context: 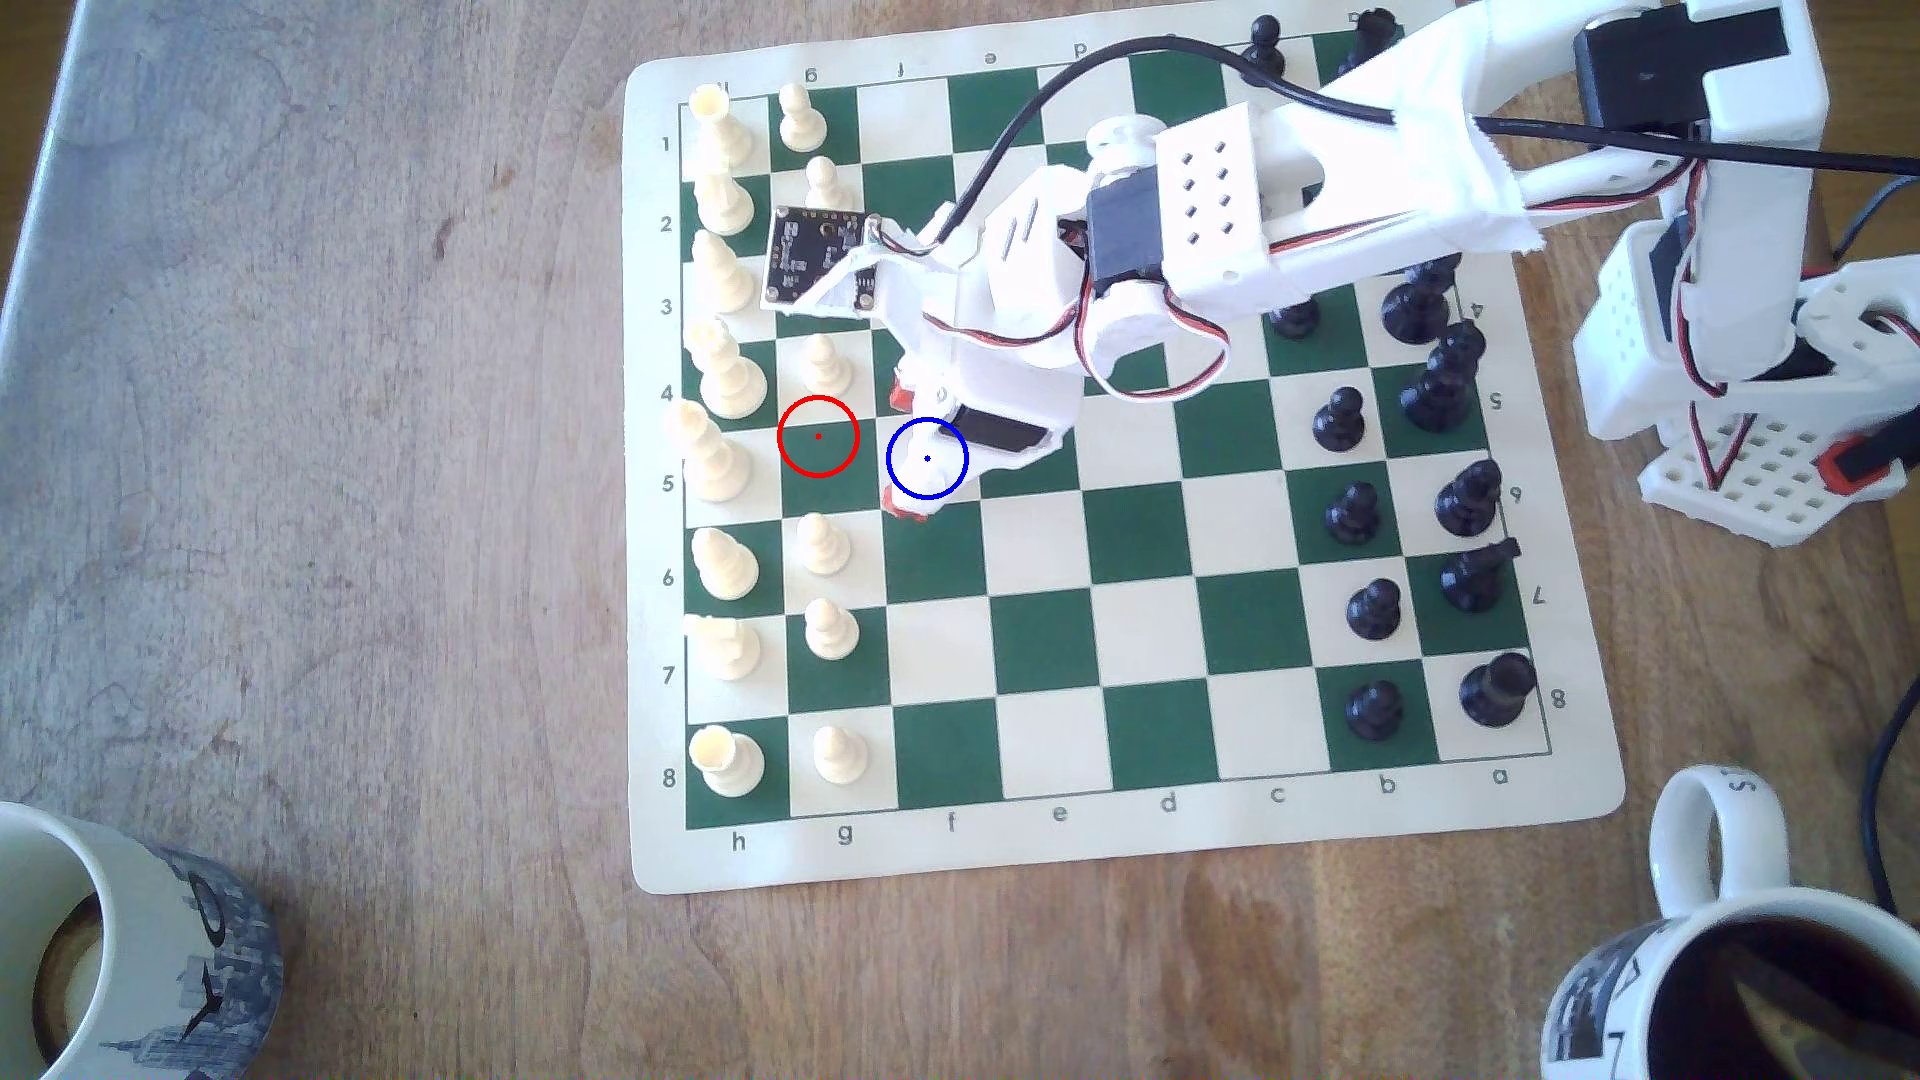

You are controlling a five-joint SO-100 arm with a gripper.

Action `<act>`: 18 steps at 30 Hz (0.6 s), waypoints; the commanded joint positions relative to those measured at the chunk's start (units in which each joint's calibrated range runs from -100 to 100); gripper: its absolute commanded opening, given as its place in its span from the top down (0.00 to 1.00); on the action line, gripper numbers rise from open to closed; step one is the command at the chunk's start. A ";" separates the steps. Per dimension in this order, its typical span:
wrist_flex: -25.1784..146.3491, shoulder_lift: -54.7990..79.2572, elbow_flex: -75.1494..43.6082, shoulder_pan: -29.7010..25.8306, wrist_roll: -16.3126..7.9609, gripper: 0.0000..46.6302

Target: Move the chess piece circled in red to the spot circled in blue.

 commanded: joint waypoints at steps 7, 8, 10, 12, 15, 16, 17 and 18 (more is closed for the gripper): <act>-11.59 -40.32 26.40 -0.09 0.39 0.68; -13.88 -44.40 29.75 0.06 0.39 0.77; -21.91 -54.16 39.45 0.61 0.05 1.00; -27.80 -58.66 45.44 1.63 0.05 1.00; -40.01 -68.33 57.59 3.42 -0.05 1.00; -41.40 -71.39 60.13 3.66 0.05 1.00; -41.73 -74.53 62.30 3.82 0.29 1.00; -41.81 -77.42 63.84 3.82 0.29 1.00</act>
